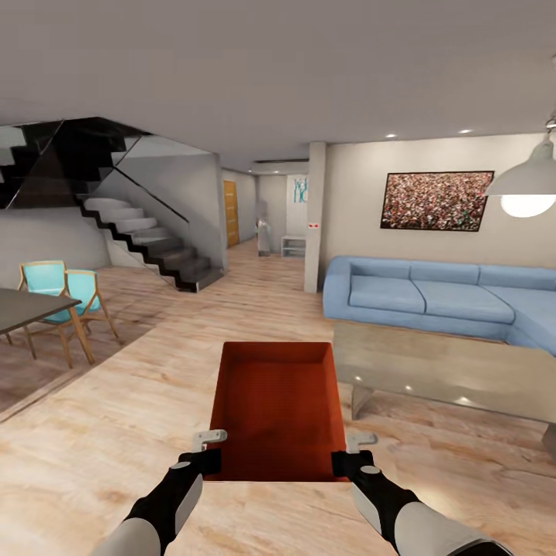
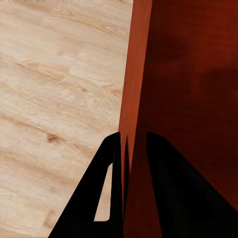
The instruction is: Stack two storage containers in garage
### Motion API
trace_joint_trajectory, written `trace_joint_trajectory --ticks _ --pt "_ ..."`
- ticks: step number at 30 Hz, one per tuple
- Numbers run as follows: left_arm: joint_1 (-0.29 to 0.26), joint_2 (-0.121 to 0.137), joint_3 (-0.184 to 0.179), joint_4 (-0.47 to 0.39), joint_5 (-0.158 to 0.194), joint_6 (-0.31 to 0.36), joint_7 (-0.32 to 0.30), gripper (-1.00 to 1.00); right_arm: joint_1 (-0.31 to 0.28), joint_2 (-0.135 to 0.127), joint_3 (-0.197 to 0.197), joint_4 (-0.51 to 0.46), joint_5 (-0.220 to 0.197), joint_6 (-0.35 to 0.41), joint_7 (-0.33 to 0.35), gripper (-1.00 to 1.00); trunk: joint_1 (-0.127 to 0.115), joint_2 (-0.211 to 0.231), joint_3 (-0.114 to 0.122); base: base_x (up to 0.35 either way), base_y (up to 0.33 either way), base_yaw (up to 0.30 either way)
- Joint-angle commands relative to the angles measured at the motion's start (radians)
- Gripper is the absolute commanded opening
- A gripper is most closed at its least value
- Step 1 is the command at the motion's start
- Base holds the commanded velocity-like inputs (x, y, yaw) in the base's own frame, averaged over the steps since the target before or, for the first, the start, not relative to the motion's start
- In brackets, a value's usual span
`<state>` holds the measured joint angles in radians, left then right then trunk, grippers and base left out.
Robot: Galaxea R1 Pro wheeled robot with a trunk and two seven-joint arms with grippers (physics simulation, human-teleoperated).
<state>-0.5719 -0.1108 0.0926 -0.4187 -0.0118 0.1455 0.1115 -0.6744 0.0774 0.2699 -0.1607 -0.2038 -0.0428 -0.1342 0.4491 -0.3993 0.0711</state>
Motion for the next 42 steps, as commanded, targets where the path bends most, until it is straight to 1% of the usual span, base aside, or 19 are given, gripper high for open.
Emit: trace_joint_trajectory --ticks 1,26,42 --pt "0.0 0.011 0.012 -0.005 -0.02 -0.003 0.017 -1.0 0.0 -0.001 -0.008 0.004 -0.017 -0.005 -0.005 -1.0 0.001 -0.001 0.0 0.297 0.0 0.002" --pt "0.0 0.011 0.012 -0.005 -0.02 -0.003 0.017 -1.0 0.0 0.001 -0.006 0.004 -0.019 -0.003 -0.007 -1.0 0.001 -0.001 0.0 0.32 0.0 0.001" --pt "0.0 0.011 0.012 -0.005 -0.02 -0.003 0.017 -1.0 0.0 0.0 -0.008 0.004 -0.017 -0.004 -0.006 -1.0 0.001 -0.001 0.0 0.321 0.0 0.248"
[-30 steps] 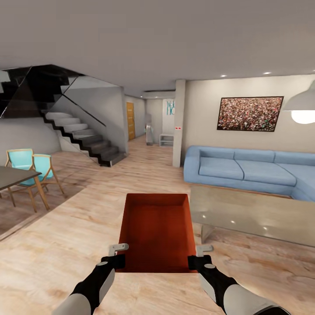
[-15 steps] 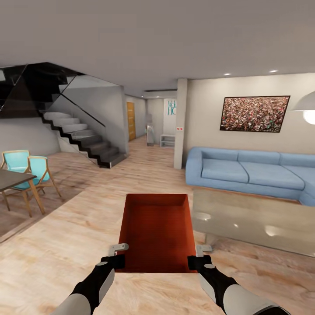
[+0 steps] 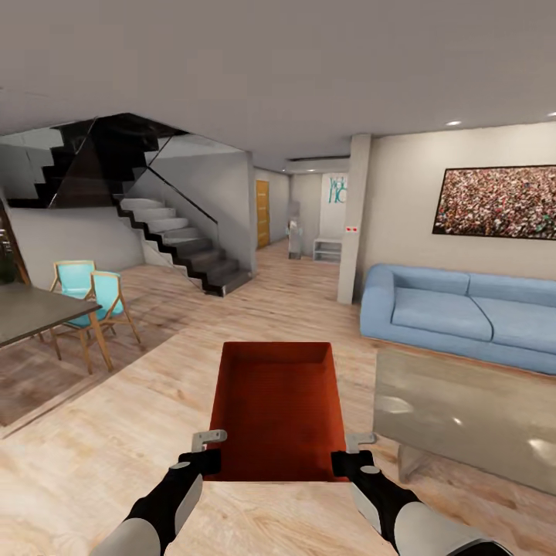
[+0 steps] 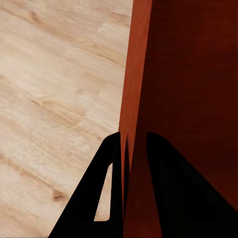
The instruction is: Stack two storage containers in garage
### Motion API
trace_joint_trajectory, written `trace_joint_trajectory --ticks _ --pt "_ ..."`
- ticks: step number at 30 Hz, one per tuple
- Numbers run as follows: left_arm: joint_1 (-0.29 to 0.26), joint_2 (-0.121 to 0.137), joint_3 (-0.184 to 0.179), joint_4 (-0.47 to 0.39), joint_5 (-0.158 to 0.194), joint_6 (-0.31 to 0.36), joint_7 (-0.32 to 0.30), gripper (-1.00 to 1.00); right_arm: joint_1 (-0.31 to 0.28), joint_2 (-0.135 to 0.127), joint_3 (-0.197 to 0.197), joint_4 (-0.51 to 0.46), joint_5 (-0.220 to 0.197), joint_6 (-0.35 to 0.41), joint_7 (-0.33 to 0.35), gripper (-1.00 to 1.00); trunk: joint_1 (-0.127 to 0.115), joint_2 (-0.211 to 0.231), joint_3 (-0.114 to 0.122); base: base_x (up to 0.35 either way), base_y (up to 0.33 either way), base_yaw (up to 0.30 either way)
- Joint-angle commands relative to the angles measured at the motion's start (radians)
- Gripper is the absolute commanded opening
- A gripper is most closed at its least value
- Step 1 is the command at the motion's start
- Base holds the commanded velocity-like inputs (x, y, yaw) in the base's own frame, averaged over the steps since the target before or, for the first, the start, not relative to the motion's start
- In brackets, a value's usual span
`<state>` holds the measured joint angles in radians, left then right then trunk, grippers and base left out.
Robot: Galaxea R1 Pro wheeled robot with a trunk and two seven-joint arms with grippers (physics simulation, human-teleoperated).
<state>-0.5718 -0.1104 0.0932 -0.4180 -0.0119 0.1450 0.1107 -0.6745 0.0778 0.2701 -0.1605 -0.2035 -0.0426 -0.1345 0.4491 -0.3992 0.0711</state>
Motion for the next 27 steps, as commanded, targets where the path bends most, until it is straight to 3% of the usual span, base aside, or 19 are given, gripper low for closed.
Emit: trace_joint_trajectory --ticks 1,7,27 --pt "0.0 0.011 0.011 -0.005 -0.02 -0.002 0.018 -1.0 0.0 -0.001 -0.008 0.004 -0.017 -0.005 -0.005 -1.0 0.001 -0.001 0.0 0.322 0.025 0.273" --pt "0.0 0.011 0.011 -0.005 -0.02 -0.002 0.018 -1.0 0.0 -0.001 -0.008 0.004 -0.017 -0.005 -0.005 -1.0 0.001 -0.001 0.0 0.322 0.073 0.116" --pt "0.0 0.011 0.011 -0.005 -0.02 -0.003 0.018 -1.0 0.0 -0.001 -0.008 0.004 -0.016 -0.005 -0.007 -1.0 0.001 -0.001 0.0 0.321 0.087 0.003"
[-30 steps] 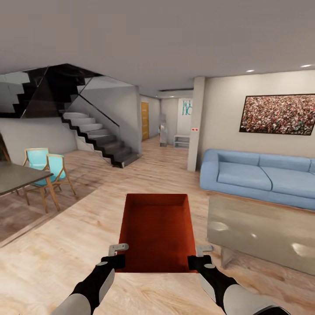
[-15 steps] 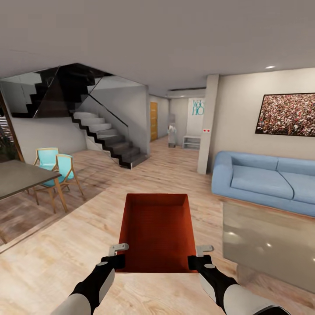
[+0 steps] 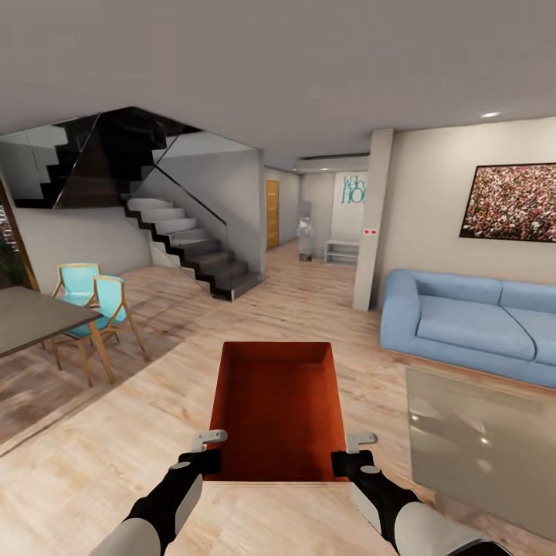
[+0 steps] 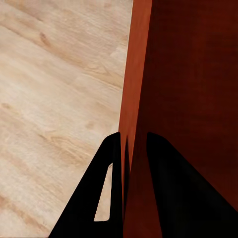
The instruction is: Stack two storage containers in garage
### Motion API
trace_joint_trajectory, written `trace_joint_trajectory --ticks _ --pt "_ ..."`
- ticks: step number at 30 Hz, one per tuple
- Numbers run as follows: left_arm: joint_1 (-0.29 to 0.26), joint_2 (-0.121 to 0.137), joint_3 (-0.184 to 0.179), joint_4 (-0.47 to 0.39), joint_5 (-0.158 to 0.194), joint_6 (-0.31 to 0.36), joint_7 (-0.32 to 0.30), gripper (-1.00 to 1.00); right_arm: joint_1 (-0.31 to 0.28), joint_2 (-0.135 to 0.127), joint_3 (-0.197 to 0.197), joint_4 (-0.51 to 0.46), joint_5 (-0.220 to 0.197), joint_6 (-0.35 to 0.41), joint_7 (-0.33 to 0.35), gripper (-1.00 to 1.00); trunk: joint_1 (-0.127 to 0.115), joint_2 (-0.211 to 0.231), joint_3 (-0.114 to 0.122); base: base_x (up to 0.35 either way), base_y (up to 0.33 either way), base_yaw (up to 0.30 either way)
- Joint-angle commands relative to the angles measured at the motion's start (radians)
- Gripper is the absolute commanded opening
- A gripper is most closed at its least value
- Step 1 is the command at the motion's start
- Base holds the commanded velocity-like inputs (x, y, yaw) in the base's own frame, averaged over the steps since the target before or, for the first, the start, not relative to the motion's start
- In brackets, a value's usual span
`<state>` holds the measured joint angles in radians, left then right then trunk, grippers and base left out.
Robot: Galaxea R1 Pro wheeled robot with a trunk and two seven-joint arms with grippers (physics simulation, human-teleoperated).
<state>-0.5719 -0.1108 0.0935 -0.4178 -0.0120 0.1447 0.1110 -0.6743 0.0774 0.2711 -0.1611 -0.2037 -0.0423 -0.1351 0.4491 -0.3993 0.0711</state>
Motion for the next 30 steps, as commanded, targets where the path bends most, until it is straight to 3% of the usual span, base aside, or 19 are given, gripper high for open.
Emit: trace_joint_trajectory --ticks 1,30 --pt "0.0 0.011 0.011 -0.006 -0.02 -0.003 0.018 -1.0 0.0 -0.001 -0.009 0.005 -0.016 -0.005 -0.006 -1.0 0.001 -0.001 0.0 0.321 0.092 0.0" --pt "0.0 0.011 0.011 -0.006 -0.02 -0.004 0.018 -1.0 -0.001 -0.001 -0.009 0.005 -0.017 -0.009 -0.006 -1.0 0.001 -0.001 0.0 0.321 0.093 0.0"
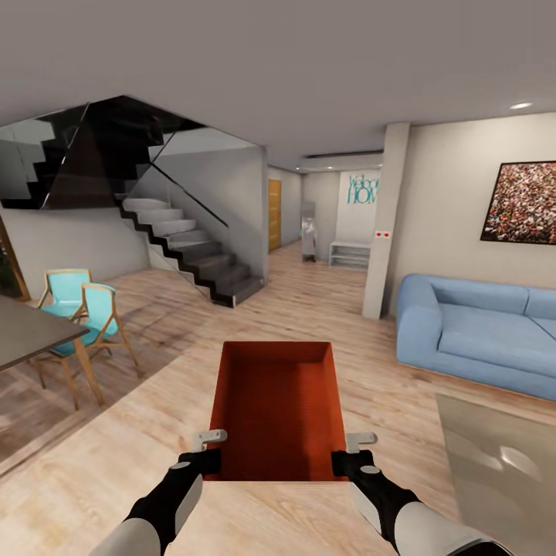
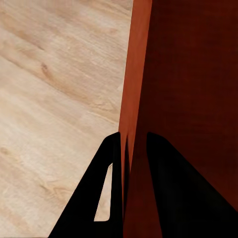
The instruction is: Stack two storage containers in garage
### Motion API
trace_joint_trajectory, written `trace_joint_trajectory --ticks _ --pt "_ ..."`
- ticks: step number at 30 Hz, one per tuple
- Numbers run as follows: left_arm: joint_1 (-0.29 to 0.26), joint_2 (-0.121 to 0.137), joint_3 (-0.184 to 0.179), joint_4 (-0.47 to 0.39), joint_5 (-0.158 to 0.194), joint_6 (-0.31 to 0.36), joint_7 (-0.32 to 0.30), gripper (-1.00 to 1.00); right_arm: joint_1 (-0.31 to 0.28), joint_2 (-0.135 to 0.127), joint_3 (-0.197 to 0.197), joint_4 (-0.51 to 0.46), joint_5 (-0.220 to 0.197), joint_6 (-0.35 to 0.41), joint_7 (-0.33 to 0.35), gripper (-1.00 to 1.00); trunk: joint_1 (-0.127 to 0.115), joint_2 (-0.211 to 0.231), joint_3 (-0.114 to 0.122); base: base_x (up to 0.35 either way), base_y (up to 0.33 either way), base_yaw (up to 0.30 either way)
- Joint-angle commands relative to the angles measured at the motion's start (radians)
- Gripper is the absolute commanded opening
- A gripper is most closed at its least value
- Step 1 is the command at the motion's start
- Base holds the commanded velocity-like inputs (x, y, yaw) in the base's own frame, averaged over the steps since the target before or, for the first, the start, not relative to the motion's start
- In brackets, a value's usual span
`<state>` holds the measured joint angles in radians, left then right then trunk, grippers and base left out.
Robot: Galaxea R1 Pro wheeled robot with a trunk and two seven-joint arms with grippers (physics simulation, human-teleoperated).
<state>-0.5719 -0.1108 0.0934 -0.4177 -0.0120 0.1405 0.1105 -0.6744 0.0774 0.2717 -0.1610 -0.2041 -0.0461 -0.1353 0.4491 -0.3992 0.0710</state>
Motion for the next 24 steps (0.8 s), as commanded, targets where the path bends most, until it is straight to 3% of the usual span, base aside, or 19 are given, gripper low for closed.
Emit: trace_joint_trajectory --ticks 1,7,24 --pt "0.0 0.011 0.011 -0.006 -0.02 0.001 0.018 -1.0 0.0 -0.001 -0.009 0.005 -0.016 -0.004 -0.006 -1.0 0.001 -0.001 0.0 0.321 0.093 0.0" --pt "0.0 0.011 0.011 -0.006 -0.02 0.001 0.018 -1.0 -0.001 -0.001 -0.011 0.005 -0.017 -0.002 -0.007 -1.0 0.001 -0.001 0.0 0.321 0.093 -0.014" --pt "0.0 0.011 0.011 -0.006 -0.02 0.001 0.018 -1.0 -0.001 -0.001 -0.009 0.003 -0.017 -0.001 -0.007 -1.0 0.001 -0.001 0.0 0.321 0.093 -0.207"
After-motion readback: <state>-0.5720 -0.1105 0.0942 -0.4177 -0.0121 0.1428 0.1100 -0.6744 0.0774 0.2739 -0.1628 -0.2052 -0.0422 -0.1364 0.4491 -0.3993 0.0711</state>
